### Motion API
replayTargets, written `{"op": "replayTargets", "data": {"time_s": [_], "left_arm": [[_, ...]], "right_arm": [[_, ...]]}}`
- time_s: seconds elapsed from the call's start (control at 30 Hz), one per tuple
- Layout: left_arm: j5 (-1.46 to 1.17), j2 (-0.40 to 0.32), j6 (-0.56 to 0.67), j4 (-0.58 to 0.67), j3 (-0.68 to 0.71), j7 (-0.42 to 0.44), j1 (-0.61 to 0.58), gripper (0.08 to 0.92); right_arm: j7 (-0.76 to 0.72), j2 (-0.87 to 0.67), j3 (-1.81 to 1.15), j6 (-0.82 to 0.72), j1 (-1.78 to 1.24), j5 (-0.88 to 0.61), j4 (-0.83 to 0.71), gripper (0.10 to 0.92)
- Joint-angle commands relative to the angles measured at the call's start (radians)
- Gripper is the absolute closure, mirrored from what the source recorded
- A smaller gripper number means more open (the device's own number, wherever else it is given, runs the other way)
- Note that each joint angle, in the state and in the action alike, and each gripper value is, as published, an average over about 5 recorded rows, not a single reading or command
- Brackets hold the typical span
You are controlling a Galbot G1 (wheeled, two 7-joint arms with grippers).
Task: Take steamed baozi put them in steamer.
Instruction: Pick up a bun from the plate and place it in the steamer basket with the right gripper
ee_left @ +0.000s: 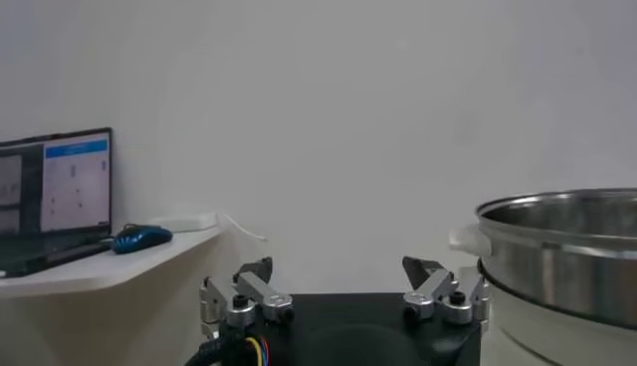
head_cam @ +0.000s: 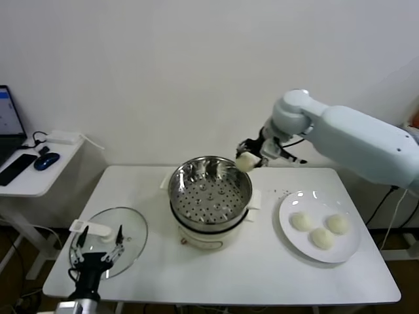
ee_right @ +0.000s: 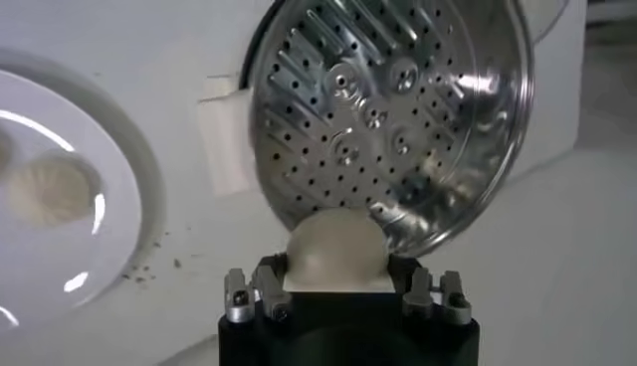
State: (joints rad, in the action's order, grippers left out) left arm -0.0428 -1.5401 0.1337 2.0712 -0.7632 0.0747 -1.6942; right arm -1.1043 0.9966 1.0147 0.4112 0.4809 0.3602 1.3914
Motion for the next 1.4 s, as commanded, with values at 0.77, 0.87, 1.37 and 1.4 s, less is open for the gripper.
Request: {"op": "replayTargets", "data": {"time_s": [0.77,0.87,1.37,1.4], "left_arm": [[-0.017,0.008,-0.015,-0.028,0.003,-0.021,0.004,0.177],[-0.018,0.006,-0.011,-0.033,0.005,-0.021,0.002,0.177],[-0.034,0.002,-0.007,-0.036,0.002,-0.023,-0.006,0.177],[-0.034,0.002,-0.007,-0.036,0.002,-0.023,-0.006,0.177]], "right_arm": [[0.041,0.330,-0.090,0.167,-0.228,0.440,-0.299,0.330],[0.045,0.337,-0.106,0.178,-0.242,0.473,-0.311,0.330],[0.062,0.361,-0.149,0.202,-0.286,0.547,-0.346,0.300],[0.063,0.362,-0.150,0.204,-0.287,0.547,-0.346,0.281]]}}
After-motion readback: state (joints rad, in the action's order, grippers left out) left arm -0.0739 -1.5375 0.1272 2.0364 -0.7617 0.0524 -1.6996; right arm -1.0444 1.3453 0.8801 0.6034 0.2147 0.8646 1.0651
